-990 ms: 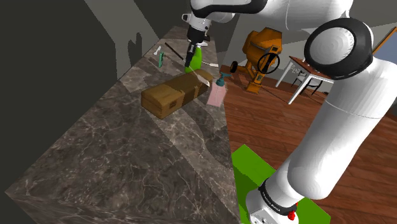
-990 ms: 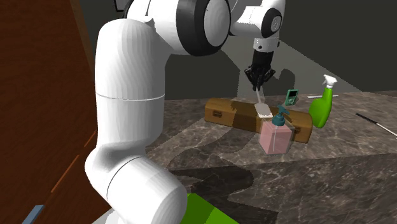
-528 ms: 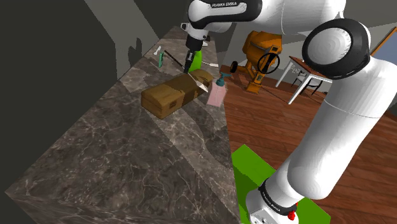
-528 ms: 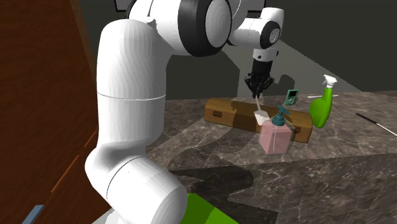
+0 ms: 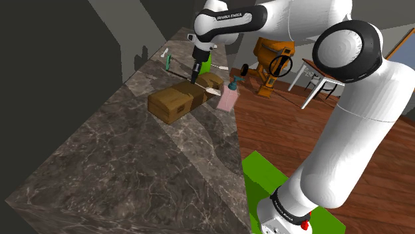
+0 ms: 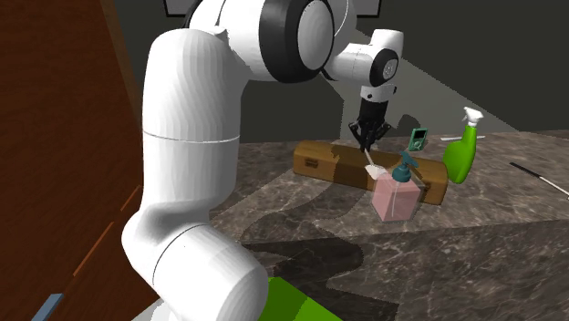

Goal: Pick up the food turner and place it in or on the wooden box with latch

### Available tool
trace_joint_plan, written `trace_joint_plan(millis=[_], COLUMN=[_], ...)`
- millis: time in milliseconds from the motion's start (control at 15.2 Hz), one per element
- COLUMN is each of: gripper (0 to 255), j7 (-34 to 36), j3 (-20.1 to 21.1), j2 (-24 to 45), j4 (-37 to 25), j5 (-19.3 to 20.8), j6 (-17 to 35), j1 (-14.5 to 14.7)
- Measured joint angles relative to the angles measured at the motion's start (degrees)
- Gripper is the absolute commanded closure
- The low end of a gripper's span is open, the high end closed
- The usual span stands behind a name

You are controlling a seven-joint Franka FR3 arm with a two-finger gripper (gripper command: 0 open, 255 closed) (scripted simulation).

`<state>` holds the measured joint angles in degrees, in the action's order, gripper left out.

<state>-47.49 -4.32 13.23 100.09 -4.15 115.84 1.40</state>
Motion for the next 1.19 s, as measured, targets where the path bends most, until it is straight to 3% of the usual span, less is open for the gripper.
trace_joint_plan(millis=[396, 462, 858, 1188], gripper=[255, 0, 0, 0], j7=[-0.04, -0.04, -0.04, 0.15], j3=[0.00, 0.00, 0.00, -0.14], j2=[0.13, 0.13, 0.13, -1.42], j4=[0.25, 0.25, 0.25, -4.19], j5=[-0.02, -0.02, -0.02, 0.24], j6=[0.40, 0.40, 0.40, -5.51], j1=[-0.01, -0.01, -0.01, -0.14])
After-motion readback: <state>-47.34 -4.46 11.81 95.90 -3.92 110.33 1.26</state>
